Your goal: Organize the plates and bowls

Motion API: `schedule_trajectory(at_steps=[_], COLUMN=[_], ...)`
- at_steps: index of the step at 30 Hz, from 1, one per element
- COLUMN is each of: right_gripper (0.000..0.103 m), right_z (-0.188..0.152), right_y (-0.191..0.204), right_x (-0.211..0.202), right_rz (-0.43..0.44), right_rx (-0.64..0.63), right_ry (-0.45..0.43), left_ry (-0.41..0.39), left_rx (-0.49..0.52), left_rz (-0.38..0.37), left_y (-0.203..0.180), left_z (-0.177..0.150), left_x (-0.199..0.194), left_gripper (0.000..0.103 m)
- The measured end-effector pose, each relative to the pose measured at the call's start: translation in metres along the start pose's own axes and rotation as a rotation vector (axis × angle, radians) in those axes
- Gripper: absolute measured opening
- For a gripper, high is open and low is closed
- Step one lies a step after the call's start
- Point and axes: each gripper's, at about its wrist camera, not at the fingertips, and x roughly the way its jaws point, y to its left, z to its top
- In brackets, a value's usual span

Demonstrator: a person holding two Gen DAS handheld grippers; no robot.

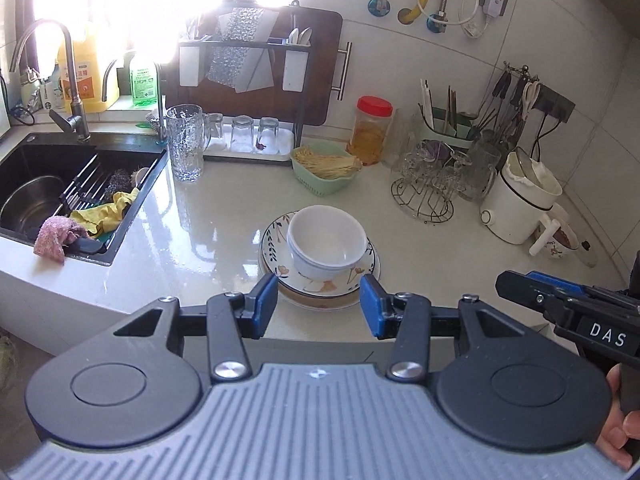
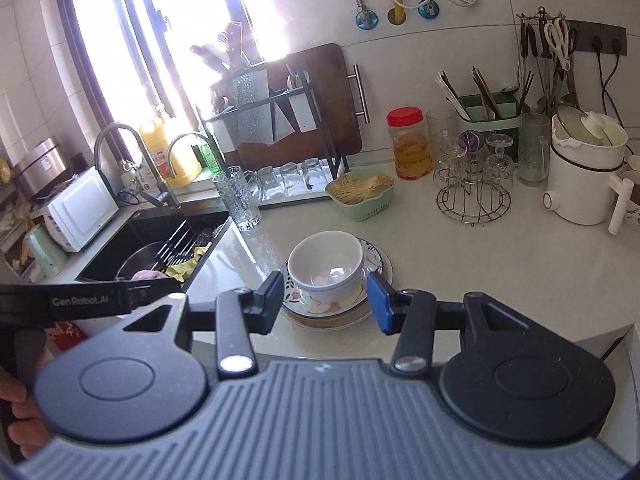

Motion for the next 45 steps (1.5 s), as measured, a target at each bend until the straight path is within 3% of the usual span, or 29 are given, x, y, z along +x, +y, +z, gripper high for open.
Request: schedule_trajectory(at_steps=[15, 25, 27, 29, 31, 36, 45], right_gripper=[0.049, 0.049, 0.055, 0.089, 0.097, 0.097, 0.097], right_z=[-0.015, -0.022, -0.022, -0.024, -0.024, -0.026, -0.031], right_y=[0.025, 0.038, 0.038, 0.036, 0.034, 0.029, 0.035], right_x=[-0.001, 0.002, 0.003, 0.002, 0.005, 0.01, 0.008], right_rz=[-0.079, -0.118, -0.118, -0.107, -0.131, -0.163, -0.198], right_rx=[0.01, 0.006, 0.008, 0.001, -0.004, 0.015, 0.018], right_ry=[-0.028, -0.031, -0.028, -0.055, -0.062, -0.041, -0.036], left_ry=[0.021, 0.018, 0.013, 0.002, -0.011, -0.021, -0.007], left_rx=[-0.015, 0.017, 0.022, 0.029, 0.044, 0.078, 0.081], left_rz=[-0.016, -0.04, -0.037, -0.039, -0.023, 0.002, -0.038], left_y=[0.045, 0.051, 0.051, 0.051, 0.052, 0.055, 0.057], left_z=[-0.016, -0.018, -0.018, -0.017, -0.015, -0.011, -0.008], left_x=[-0.009, 0.0, 0.002, 0.002, 0.002, 0.003, 0.004], left_gripper=[0.051, 0.052, 0.06, 0.075, 0.091, 0.098, 0.101])
